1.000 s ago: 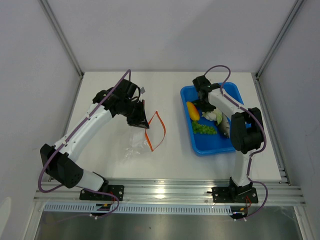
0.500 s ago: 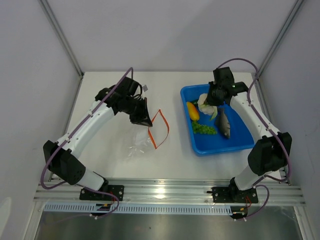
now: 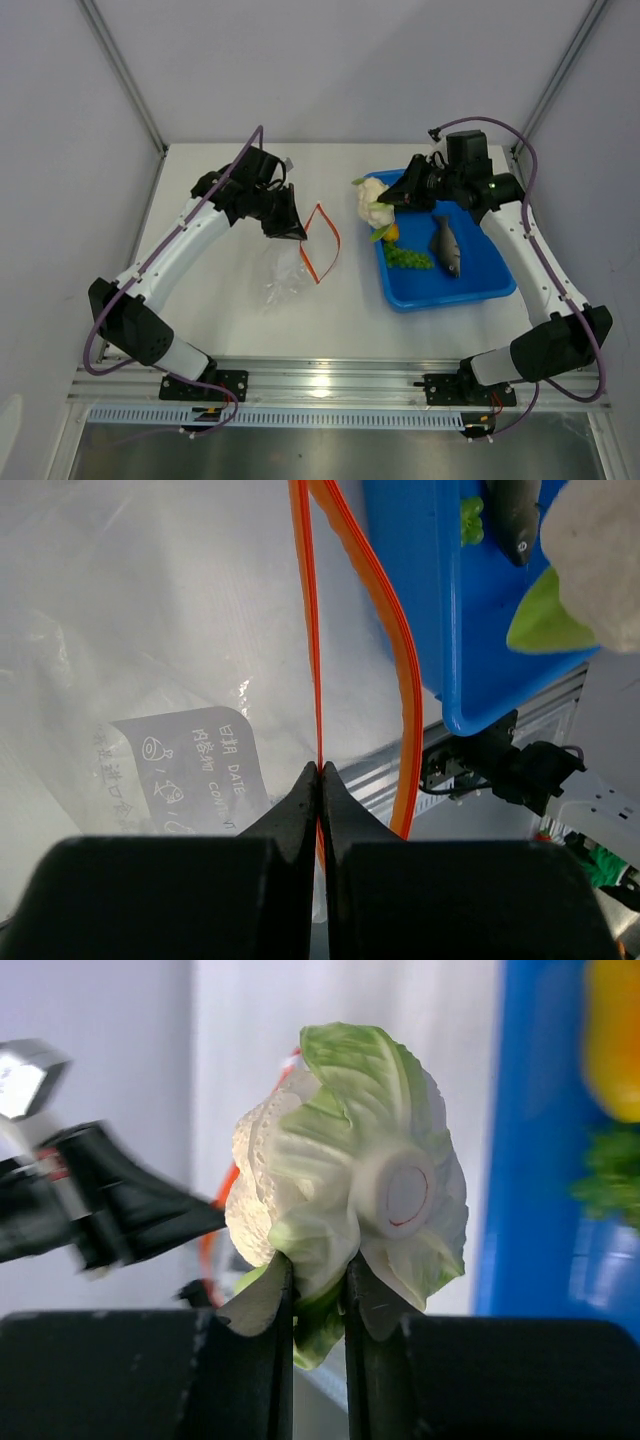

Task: Place the food in the zip-top bag and seal the zipper
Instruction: Place the fake vegetable in the zipper food storage bag.

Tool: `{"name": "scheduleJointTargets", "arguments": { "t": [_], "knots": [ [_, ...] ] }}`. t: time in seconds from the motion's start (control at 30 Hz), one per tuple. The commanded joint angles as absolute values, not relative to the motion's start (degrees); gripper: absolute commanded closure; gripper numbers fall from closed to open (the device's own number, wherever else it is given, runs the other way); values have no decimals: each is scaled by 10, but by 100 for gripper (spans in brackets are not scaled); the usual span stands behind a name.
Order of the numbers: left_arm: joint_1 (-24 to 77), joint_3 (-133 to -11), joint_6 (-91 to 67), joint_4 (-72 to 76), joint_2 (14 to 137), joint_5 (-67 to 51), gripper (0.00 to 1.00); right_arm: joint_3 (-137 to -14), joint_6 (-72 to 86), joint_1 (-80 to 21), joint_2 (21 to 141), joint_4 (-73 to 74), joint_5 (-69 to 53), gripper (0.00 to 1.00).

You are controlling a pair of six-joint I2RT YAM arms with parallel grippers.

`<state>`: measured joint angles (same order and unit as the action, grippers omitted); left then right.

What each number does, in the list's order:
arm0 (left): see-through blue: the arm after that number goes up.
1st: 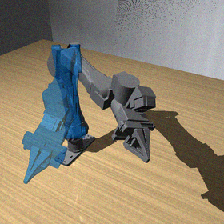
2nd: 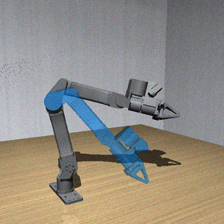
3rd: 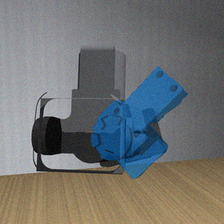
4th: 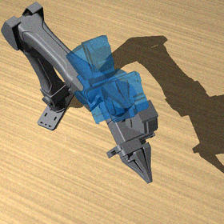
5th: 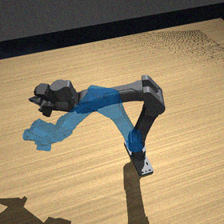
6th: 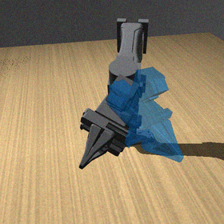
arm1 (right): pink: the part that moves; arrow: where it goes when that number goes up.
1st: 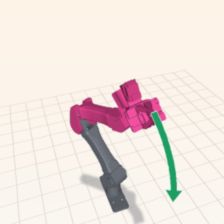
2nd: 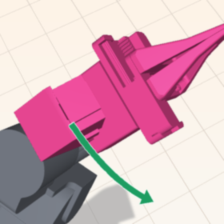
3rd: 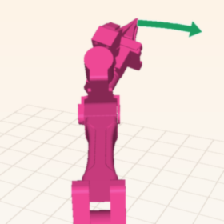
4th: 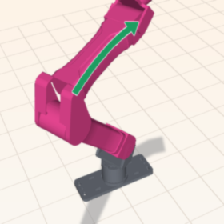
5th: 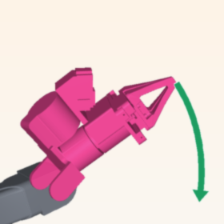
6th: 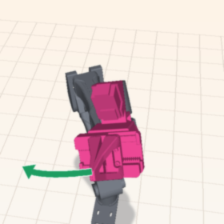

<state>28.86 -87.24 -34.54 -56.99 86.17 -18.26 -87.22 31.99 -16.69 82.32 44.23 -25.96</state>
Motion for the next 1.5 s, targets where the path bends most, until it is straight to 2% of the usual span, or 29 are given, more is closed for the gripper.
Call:
{"name": "scheduleJointTargets", "arguments": {
  "t": [0.0,0.33,0.77,1.2,1.47],
  "knots": [
    [291,-885,-362,-538,837,-146,99,-855,427,-165,793,369,-400,100],
    [291,-888,-384,-508,846,-125,100,-712,765,-171,749,87,-500,100],
    [291,-865,-383,-483,818,-106,100,-726,781,-222,799,154,-518,100],
    [294,-784,-396,-414,748,-120,99,-679,835,-231,827,140,-476,100],
    [302,-775,-403,-390,748,-146,99,-679,860,-250,857,101,-468,100]
  ]
}}
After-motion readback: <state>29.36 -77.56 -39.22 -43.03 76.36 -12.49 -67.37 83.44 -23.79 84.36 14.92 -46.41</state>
